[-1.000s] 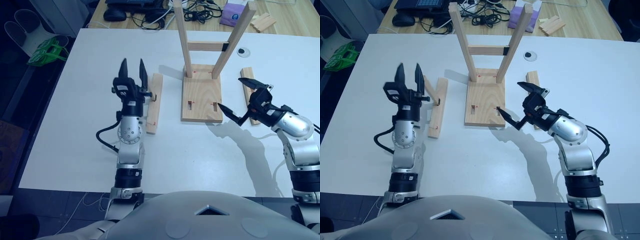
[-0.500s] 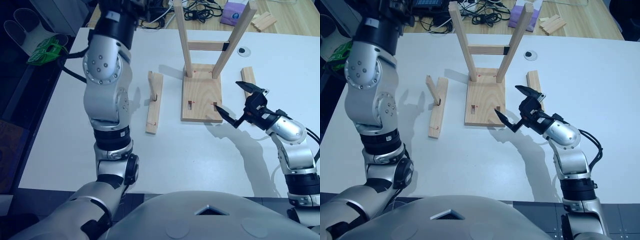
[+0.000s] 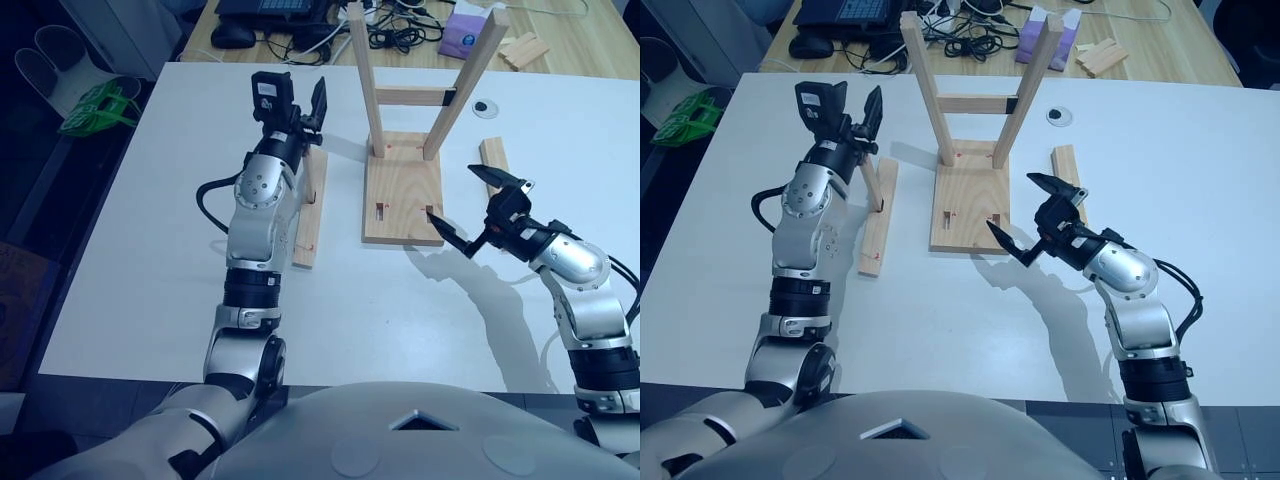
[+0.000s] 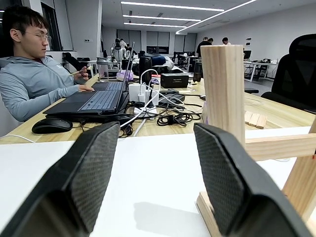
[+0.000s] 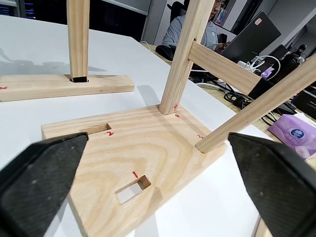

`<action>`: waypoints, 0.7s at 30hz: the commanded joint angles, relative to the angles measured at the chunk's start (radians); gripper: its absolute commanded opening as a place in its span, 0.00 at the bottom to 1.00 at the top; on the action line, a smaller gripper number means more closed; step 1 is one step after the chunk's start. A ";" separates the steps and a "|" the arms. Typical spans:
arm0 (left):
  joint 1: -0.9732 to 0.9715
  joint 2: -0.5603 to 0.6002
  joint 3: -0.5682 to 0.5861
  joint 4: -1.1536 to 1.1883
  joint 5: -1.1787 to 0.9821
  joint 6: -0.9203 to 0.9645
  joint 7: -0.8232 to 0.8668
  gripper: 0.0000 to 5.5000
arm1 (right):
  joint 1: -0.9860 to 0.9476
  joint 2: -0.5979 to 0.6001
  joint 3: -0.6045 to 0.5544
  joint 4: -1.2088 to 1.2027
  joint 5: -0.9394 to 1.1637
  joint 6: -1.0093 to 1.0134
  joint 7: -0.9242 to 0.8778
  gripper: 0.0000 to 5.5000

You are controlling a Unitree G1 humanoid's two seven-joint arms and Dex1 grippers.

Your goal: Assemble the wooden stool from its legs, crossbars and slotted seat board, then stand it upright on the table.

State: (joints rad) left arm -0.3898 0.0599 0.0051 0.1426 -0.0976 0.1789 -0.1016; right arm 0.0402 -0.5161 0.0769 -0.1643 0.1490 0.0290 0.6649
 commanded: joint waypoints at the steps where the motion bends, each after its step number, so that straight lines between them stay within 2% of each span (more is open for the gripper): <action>1: 0.091 0.012 -0.003 0.117 0.035 0.080 0.024 0.50 | -0.012 0.009 0.013 -0.008 -0.016 0.001 -0.004 0.98; 5: 0.054 0.013 0.020 -0.102 -0.014 0.149 0.028 0.50 | -0.012 0.007 0.011 -0.003 -0.013 -0.005 -0.005 0.98; 9: -0.088 0.025 0.060 -0.353 -0.069 0.269 0.046 0.50 | -0.004 0.022 0.015 -0.005 -0.015 -0.007 -0.023 0.98; 14: -0.233 0.027 0.082 -0.470 -0.122 0.374 0.052 0.50 | 0.007 0.020 0.014 -0.005 -0.017 -0.013 -0.022 0.98; 17: -0.196 -0.002 0.085 -0.426 -0.168 0.411 0.035 0.50 | 0.015 0.017 0.009 -0.013 -0.020 -0.011 -0.026 0.98; 21: -0.006 -0.030 0.103 -0.148 -0.171 0.399 0.018 0.50 | 0.022 0.021 0.016 -0.019 -0.028 -0.010 -0.026 0.98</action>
State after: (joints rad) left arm -0.4982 0.0334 0.1059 -0.1494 -0.2865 0.5734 -0.0786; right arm 0.0566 -0.4881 0.0947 -0.1656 0.1303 0.0223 0.6406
